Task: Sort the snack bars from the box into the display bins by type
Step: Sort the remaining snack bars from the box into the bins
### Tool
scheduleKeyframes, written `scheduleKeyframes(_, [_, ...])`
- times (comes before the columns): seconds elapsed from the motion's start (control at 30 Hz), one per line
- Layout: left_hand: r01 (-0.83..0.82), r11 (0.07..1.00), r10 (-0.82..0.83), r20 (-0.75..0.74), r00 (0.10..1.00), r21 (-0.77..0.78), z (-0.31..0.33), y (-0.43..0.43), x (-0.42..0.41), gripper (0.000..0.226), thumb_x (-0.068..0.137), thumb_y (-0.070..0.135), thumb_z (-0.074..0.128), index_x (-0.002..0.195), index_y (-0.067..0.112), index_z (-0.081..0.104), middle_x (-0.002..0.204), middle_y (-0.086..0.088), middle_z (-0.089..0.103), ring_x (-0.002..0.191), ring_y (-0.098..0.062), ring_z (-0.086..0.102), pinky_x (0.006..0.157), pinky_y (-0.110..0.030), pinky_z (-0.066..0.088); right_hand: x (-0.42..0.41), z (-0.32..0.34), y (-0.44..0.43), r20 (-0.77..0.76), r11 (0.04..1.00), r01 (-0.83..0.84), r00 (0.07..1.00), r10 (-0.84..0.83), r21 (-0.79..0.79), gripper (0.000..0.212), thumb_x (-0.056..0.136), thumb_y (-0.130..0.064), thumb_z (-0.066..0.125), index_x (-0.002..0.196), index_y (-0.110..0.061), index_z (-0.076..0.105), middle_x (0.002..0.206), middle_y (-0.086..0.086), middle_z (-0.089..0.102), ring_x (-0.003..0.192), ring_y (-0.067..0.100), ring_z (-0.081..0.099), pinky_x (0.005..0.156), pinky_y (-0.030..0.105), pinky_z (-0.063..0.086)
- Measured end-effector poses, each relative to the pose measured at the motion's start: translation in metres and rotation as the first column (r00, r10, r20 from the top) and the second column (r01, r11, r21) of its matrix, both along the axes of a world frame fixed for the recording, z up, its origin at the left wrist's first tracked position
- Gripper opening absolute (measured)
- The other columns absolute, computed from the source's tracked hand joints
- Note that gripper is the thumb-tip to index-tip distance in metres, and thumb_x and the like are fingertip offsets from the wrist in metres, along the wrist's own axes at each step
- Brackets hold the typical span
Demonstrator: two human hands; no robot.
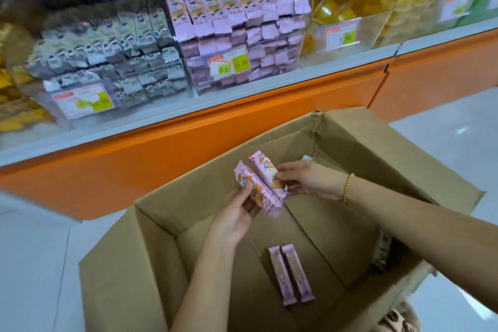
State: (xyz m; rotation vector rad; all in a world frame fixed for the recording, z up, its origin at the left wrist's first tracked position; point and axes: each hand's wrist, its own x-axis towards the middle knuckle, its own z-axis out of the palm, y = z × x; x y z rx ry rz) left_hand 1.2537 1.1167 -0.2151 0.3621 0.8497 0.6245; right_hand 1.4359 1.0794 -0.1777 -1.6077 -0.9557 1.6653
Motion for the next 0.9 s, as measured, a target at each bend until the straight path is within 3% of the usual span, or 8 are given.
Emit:
scheduleKeyframes(0.17, [0.075,0.959,-0.061,-0.062,0.996,0.273,0.075,0.004,0.004,0.043,0.071,0.019,0.065,0.112,0.008,0.057,0.093,-0.012,0.071,0.072,-0.022,0.068,0.064,-0.032,0.058,0.004,0.062,-0.007,0.162,0.974,-0.008,0.986,-0.030,0.228,0.029,0.087,-0.030,0.066,0.112,-0.016,0.061,0.102,0.017,0.070,0.092,0.043,0.062,0.087,0.054,0.048])
scheduleKeyframes(0.3, [0.078,0.904,-0.025,-0.128,0.991,0.421,0.118,-0.001,0.008,0.046,0.072,0.018,0.069,0.115,0.006,0.058,0.100,-0.015,0.072,0.082,-0.027,0.068,0.070,-0.037,0.057,-0.003,0.099,-0.016,0.210,0.917,0.029,0.970,-0.122,0.397,0.036,0.080,-0.030,0.067,0.113,-0.016,0.060,0.096,0.012,0.073,0.091,0.026,0.069,0.090,0.050,0.052])
scheduleKeyframes(0.4, [0.033,0.838,0.039,-0.120,0.992,0.545,0.140,-0.006,0.012,0.032,0.078,0.012,0.069,0.109,0.007,0.062,0.099,-0.014,0.073,0.082,-0.027,0.070,0.069,-0.034,0.059,-0.014,0.117,-0.025,0.282,0.873,-0.004,0.947,-0.153,0.488,0.053,0.068,-0.037,0.076,0.118,-0.029,0.058,0.107,0.002,0.070,0.100,0.016,0.066,0.092,0.041,0.053])
scheduleKeyframes(0.53, [-0.127,0.830,0.181,-0.047,0.982,0.544,0.160,-0.004,0.025,0.028,0.081,0.001,0.067,0.108,0.002,0.062,0.094,-0.014,0.073,0.070,-0.018,0.070,0.052,-0.021,0.052,-0.028,0.129,-0.024,0.714,0.797,-0.227,0.620,-0.325,0.560,0.084,0.068,-0.041,0.082,0.141,-0.031,0.041,0.119,-0.005,0.042,0.107,0.009,0.047,0.092,0.022,0.044])
scheduleKeyframes(0.67, [-0.106,0.807,0.151,-0.029,0.988,0.581,0.183,0.022,0.033,0.027,0.084,0.005,0.067,0.110,0.002,0.061,0.098,-0.011,0.073,0.081,-0.018,0.069,0.060,-0.021,0.054,-0.034,0.143,0.007,0.695,0.658,-0.272,0.462,-0.551,0.702,0.077,0.067,-0.047,0.057,0.136,-0.014,0.048,0.110,0.001,0.052,0.099,0.018,0.052,0.081,0.017,0.036])
scheduleKeyframes(0.73, [-0.055,0.738,0.143,-0.076,0.987,0.672,0.198,0.048,0.029,0.028,0.086,0.018,0.066,0.107,-0.001,0.062,0.092,-0.008,0.072,0.081,-0.015,0.068,0.066,-0.021,0.055,-0.033,0.156,0.031,0.623,0.592,-0.239,0.484,-0.614,0.770,0.069,0.067,-0.046,0.055,0.127,-0.012,0.050,0.101,-0.004,0.052,0.091,0.016,0.051,0.072,0.017,0.031])
scheduleKeyframes(0.8, [0.049,0.587,0.258,-0.245,0.935,0.808,0.212,0.083,0.022,0.039,0.087,0.034,0.065,0.112,0.004,0.063,0.103,-0.006,0.070,0.092,-0.014,0.065,0.083,-0.029,0.054,-0.026,0.172,0.063,0.596,0.581,-0.198,0.473,-0.649,0.790,0.061,0.072,-0.044,0.065,0.121,-0.012,0.049,0.098,-0.002,0.054,0.088,0.018,0.053,0.069,0.022,0.032])
scheduleKeyframes(0.9, [0.329,0.392,0.522,-0.502,0.689,0.859,0.231,0.135,0.006,0.047,0.092,0.029,0.060,0.135,0.011,0.050,0.135,-0.005,0.054,0.120,-0.017,0.053,0.102,-0.031,0.040,-0.016,0.193,0.128,0.599,0.590,-0.158,0.395,-0.697,0.791,0.052,0.079,-0.039,0.072,0.113,-0.006,0.049,0.095,0.009,0.059,0.089,0.027,0.055,0.064,0.027,0.030])
